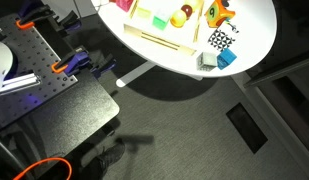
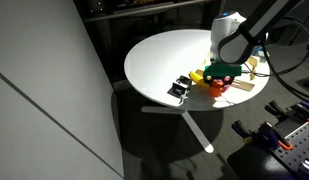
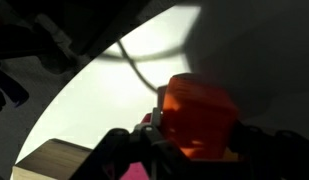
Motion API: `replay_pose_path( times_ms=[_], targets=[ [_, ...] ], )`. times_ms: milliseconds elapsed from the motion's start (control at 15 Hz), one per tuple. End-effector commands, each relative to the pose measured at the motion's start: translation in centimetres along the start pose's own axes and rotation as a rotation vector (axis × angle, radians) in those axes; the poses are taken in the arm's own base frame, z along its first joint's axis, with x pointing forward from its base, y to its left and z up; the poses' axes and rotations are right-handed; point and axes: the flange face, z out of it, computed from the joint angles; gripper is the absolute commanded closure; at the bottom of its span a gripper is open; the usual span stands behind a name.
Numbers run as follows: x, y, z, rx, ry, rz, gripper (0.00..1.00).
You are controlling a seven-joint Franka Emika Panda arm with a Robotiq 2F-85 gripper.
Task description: Put the orange building block on the tray
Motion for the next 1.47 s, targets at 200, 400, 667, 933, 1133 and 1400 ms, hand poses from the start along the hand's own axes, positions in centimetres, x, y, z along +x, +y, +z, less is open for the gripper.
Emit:
replay_pose_path(
  times_ms=[200,400,667,933,1133,1400],
  targets=[
    [0.8,0.1,-4.0,0.040,0.001,-0.054,0.74],
    [1.6,0.5,-6.0,0.071,0.006,-0.068,0.76],
    [3.1,1.3,-8.1,0.096,0.018,-0.067,0.76],
    [5.4,3.0,-9.4,0.105,0.035,-0.037,0.76],
    [7.4,4.5,-9.9,0.109,0.047,0.002,0.76],
    [9.5,6.4,-10.4,0.113,0.089,0.047,0.48]
  ],
)
